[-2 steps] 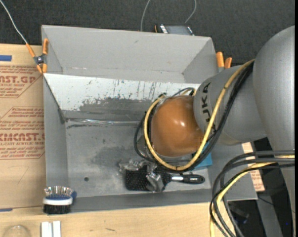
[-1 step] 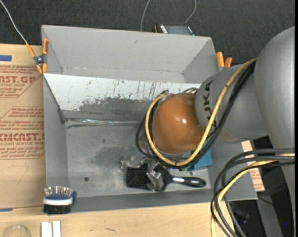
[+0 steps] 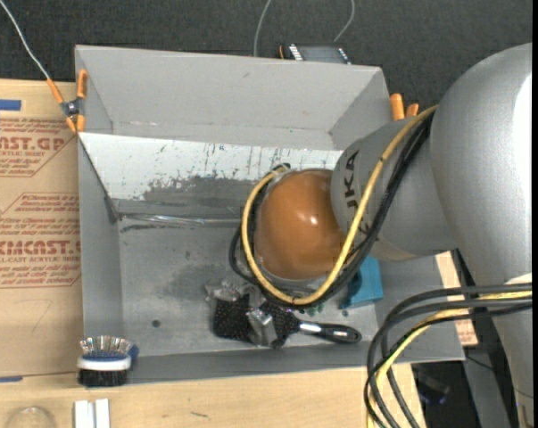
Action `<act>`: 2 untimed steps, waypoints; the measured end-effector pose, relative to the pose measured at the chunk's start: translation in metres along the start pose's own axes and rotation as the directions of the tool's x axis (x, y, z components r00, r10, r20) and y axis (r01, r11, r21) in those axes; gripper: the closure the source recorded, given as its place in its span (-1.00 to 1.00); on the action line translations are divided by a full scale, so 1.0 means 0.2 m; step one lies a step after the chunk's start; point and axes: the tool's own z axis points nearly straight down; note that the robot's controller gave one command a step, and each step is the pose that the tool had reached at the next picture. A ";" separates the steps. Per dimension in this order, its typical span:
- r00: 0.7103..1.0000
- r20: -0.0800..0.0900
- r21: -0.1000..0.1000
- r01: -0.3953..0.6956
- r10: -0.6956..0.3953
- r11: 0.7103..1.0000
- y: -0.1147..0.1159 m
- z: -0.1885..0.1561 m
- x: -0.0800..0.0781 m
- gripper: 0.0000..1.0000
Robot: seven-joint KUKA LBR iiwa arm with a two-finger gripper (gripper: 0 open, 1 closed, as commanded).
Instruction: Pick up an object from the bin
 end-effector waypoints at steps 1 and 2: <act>1.000 0.000 0.000 -0.001 0.001 1.000 0.00 0.00 0.00 1.00; 1.000 0.000 0.000 -0.001 0.001 1.000 0.00 0.00 0.00 1.00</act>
Offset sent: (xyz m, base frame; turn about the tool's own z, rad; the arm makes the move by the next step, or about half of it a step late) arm 0.0000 0.0000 0.0000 0.0000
